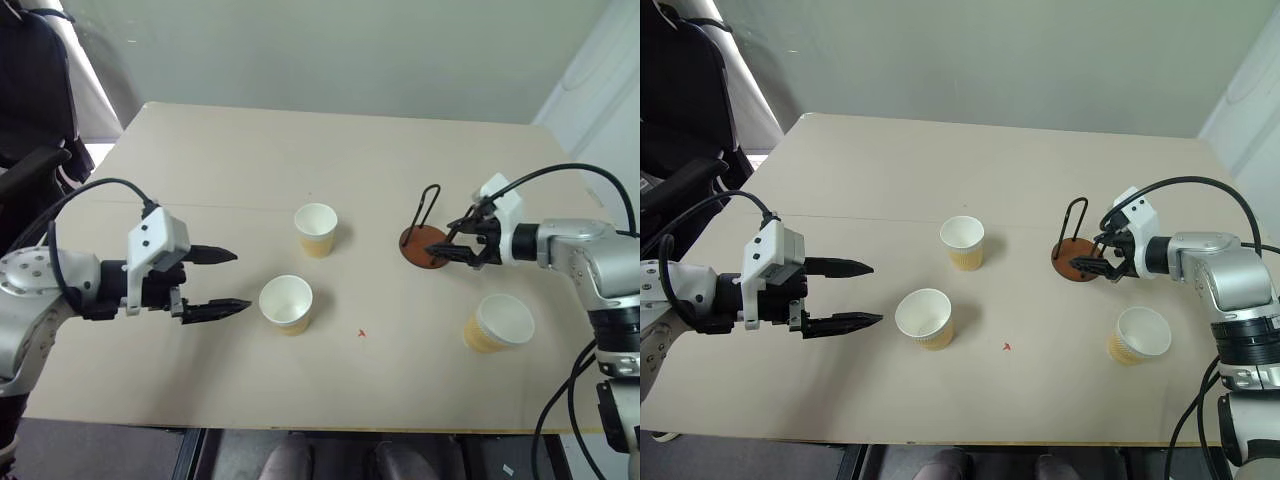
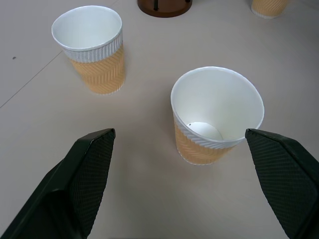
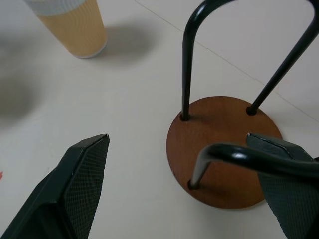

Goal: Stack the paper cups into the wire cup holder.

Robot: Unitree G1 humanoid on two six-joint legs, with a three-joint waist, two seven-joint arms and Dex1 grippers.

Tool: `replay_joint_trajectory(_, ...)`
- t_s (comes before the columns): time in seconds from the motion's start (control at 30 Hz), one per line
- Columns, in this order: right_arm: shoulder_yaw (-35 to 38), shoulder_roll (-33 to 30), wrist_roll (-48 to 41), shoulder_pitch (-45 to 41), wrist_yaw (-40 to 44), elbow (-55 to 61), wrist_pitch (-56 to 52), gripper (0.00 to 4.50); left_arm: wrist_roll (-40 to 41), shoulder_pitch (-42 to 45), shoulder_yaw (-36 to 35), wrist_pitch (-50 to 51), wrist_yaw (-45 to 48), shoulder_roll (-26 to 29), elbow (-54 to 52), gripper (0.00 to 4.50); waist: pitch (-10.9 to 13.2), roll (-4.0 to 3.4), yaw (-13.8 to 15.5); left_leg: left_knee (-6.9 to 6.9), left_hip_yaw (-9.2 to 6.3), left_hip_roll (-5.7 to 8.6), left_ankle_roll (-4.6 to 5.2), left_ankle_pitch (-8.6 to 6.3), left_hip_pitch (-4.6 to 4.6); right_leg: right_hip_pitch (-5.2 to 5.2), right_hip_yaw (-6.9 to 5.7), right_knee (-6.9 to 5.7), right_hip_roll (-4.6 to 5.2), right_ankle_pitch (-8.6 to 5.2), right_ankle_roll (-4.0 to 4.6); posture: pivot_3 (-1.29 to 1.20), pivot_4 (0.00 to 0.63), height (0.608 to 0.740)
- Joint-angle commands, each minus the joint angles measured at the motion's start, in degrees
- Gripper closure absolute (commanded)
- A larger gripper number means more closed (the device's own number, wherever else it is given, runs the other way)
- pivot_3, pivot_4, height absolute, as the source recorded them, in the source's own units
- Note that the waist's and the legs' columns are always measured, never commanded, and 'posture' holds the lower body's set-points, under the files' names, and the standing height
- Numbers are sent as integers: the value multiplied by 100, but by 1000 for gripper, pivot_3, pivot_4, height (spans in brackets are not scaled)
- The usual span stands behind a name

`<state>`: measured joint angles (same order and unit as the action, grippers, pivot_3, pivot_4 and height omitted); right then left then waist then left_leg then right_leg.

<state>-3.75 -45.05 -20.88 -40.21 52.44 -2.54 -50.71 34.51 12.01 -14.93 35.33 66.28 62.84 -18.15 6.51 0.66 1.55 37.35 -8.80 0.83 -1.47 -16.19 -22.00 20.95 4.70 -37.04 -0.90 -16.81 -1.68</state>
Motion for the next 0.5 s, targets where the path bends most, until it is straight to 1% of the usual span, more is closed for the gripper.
replay_joint_trajectory(0.03,63,-16,46,-135,-23,48,76,199,62,-14,-230,5,-10,70,-172,0,0,0,-2,0,0,0,-1,1,0,0,0,0,0,0,0,0,150,740)
replay_joint_trajectory(0.1,66,-16,63,-144,-20,40,83,619,59,-22,-237,-6,-4,73,-161,0,0,0,-2,-3,0,0,-3,2,0,1,0,0,0,0,0,0,150,740)
replay_joint_trajectory(0.13,64,-19,73,-146,-11,31,91,939,55,-18,-232,-10,-4,74,-156,0,0,0,-2,-4,0,0,-3,2,0,1,0,0,0,0,0,0,150,740)
replay_joint_trajectory(0.43,28,10,100,-85,23,97,102,4312,24,18,-203,-47,14,84,-101,0,0,0,-2,-6,0,0,-6,4,0,2,0,0,0,0,0,0,150,740)
replay_joint_trajectory(0.47,20,12,108,-90,26,92,107,4453,20,23,-203,-52,20,88,-92,0,0,1,-5,-6,0,0,-6,4,0,2,0,-1,0,0,0,0,150,740)
replay_joint_trajectory(0.5,13,14,115,-95,30,83,115,4453,17,28,-200,-55,23,90,-85,0,-1,1,-5,-7,0,0,-7,4,2,2,0,-1,0,0,0,0,150,740)
